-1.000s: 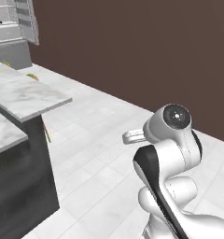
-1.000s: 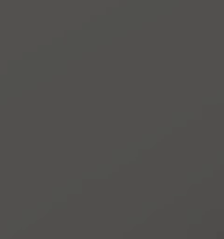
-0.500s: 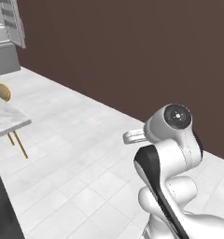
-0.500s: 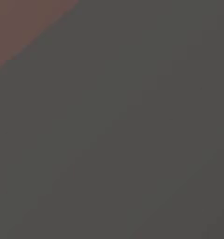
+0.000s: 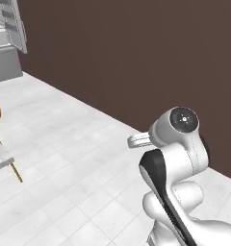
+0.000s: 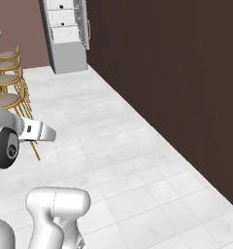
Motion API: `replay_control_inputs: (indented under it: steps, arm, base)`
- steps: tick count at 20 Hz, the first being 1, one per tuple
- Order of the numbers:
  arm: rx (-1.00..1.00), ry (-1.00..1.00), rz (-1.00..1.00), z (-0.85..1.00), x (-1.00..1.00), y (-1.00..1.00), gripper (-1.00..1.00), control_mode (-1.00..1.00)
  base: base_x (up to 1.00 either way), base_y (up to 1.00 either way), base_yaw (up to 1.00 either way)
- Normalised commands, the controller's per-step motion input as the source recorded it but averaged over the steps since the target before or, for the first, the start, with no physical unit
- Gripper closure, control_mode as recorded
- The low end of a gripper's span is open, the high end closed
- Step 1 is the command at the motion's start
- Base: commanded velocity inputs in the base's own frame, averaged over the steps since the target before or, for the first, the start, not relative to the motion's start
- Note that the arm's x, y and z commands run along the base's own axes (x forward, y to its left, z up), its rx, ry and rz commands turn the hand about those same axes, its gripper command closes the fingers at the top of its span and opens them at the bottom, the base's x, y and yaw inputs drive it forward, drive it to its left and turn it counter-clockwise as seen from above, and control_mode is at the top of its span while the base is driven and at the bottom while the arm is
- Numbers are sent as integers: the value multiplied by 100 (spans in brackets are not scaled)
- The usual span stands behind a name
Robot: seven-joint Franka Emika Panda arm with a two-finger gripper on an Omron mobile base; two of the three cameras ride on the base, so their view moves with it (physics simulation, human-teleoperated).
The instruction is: Pick the egg and butter from the fridge and place them by the bowl for mixing.
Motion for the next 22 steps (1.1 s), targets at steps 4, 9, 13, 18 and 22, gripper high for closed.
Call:
replay_control_inputs:
  steps: [4, 9, 13, 18, 22]
  arm:
    - [0, 0, 0, 0, 0, 0, -100, 100]
    - [0, 0, 0, 0, 0, 0, -100, 100]
    - [0, 0, 0, 0, 0, 0, -100, 100]
    - [0, 0, 0, 0, 0, 0, -100, 100]
    - [0, 0, 0, 0, 0, 0, -100, 100]
  base:
    - [100, 0, 20]
    - [100, 0, 20]
    - [100, -2, 17]
    - [100, -22, 7]
    - [100, -13, 10]
